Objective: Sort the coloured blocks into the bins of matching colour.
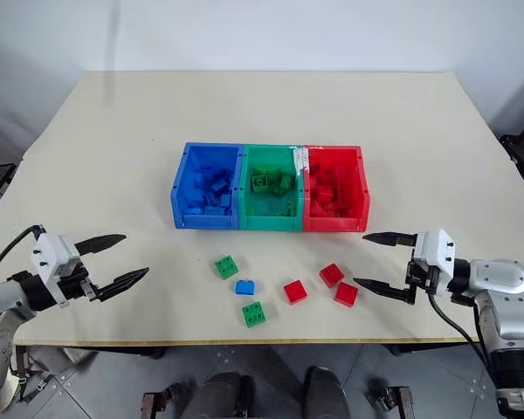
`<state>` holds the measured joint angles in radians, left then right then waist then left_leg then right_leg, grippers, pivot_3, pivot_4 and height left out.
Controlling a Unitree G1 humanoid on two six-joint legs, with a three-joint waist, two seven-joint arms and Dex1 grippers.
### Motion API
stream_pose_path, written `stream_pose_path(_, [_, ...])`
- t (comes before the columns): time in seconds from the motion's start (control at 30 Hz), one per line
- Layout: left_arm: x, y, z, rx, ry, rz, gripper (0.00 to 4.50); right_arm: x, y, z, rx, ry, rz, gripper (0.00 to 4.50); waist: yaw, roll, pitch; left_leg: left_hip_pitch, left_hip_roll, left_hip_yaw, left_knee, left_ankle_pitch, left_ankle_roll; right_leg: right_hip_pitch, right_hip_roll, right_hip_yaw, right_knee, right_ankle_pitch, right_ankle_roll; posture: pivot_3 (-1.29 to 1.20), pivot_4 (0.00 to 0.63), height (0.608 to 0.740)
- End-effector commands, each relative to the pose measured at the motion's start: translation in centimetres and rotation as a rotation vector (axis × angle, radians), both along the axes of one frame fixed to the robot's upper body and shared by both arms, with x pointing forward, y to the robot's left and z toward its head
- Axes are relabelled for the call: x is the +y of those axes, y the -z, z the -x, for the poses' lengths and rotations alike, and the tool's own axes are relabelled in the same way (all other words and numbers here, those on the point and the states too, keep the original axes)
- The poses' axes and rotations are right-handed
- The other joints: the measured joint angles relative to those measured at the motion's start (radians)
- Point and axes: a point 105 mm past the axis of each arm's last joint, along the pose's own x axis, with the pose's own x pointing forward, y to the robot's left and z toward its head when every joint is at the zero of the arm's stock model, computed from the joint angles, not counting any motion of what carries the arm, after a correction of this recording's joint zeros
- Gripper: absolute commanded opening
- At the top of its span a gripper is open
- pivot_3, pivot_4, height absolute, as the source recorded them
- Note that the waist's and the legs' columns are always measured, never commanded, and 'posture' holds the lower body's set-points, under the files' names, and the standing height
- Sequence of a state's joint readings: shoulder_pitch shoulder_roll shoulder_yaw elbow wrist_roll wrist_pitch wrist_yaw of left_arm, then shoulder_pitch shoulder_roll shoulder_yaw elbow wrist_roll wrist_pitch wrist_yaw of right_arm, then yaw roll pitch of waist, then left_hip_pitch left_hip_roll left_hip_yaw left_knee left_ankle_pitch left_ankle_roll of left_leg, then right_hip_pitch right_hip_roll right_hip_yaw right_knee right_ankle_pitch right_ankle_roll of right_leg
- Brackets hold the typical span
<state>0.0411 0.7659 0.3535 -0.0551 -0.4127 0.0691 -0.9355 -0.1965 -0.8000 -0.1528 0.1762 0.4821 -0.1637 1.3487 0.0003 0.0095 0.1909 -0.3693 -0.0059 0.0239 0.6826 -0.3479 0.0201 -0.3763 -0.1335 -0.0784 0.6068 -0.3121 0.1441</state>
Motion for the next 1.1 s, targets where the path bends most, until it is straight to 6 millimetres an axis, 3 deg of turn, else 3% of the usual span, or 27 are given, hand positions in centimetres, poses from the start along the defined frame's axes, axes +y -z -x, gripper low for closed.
stream_pose_path(0.03, [-1.8, -0.7, 0.0, -0.02, 0.074, -0.008, 4.5, -0.5, -0.9, 0.5, -0.037, 0.032, -0.008, 4.5, 0.003, 0.0, 0.0, 0.0, 0.0, 0.0, 0.0, 0.0, 0.0, 0.0, 0.0, 0.0, 0.0, 0.0, 0.0, 0.0, 0.15, 0.74])
stream_pose_path(0.23, [-8.4, -0.8, 1.7, 0.058, 0.403, -0.001, 4.5, -4.4, -0.5, 2.9, -0.024, 0.141, 0.083, 4.5, 0.022, 0.0, 0.0, -0.001, -0.001, 0.0, 0.0, 0.0, 0.001, 0.0, 0.0, 0.0, 0.0, 0.0, 0.0, 0.0, 0.15, 0.74])
stream_pose_path(0.4, [-12.8, -1.3, 2.7, 0.042, 0.59, 0.016, 4.5, -6.9, 0.2, 3.8, 0.022, 0.22, 0.143, 4.5, 0.022, 0.0, 0.0, 0.001, 0.0, 0.002, 0.0, 0.0, 0.001, 0.001, 0.002, 0.001, 0.0, 0.0, 0.0, 0.0, 0.15, 0.74])
stream_pose_path(0.47, [-13.6, -1.3, 2.9, 0.037, 0.618, 0.022, 4.5, -7.1, 0.7, 4.0, 0.055, 0.217, 0.171, 4.5, 0.019, 0.0, 0.0, 0.001, 0.0, 0.003, 0.0, 0.0, 0.001, 0.001, 0.002, 0.001, 0.0, 0.0, 0.0, 0.0, 0.15, 0.74])
stream_pose_path(0.57, [-13.9, -1.1, 2.9, 0.049, 0.623, 0.036, 4.5, -5.9, 1.5, 4.2, 0.109, 0.179, 0.172, 4.5, 0.015, 0.001, 0.0, 0.002, 0.001, 0.003, 0.0, 0.0, 0.001, 0.001, 0.003, 0.002, 0.001, 0.0, 0.0, 0.0, 0.15, 0.74])
stream_pose_path(0.77, [-11.8, -0.3, 2.9, 0.07, 0.553, 0.03, 4.5, -0.1, 2.8, 4.1, 0.225, 0.031, 0.136, 4.5, 0.011, 0.001, 0.0, 0.002, 0.001, 0.002, 0.001, 0.0, 0.0, 0.001, 0.003, 0.002, 0.001, 0.0, 0.0, 0.0, 0.15, 0.74])
stream_pose_path(0.9, [-10.8, -0.1, 3.0, 0.064, 0.518, 0.017, 4.5, 1.5, 4.2, 3.0, 0.22, 0.057, 0.159, 4.5, 0.021, 0.0, 0.0, 0.001, 0.0, 0.002, 0.002, 0.0, 0.0, 0.001, 0.002, 0.001, 0.0, 0.0, 0.0, 0.0, 0.15, 0.74])
stream_pose_path(1.0, [-10.4, -0.1, 3.2, 0.062, 0.499, 0.012, 4.5, 1.4, 4.8, 2.7, 0.21, 0.066, 0.175, 3.9, 0.027, 0.001, 0.0, 0.0, -0.001, 0.001, 0.002, 0.0, 0.001, 0.001, 0.002, 0.001, 0.0, 0.0, 0.0, 0.0, 0.15, 0.74])
stream_pose_path(1.1, [-10.1, -0.1, 3.2, 0.057, 0.486, 0.013, 4.5, 1.2, 5.1, 2.8, 0.208, 0.062, 0.188, 2.92, 0.025, 0.001, 0.0, 0.0, -0.001, 0.0, 0.002, 0.0, 0.001, 0.001, 0.002, 0.0, 0.0, 0.0, 0.0, 0.0, 0.15, 0.74])
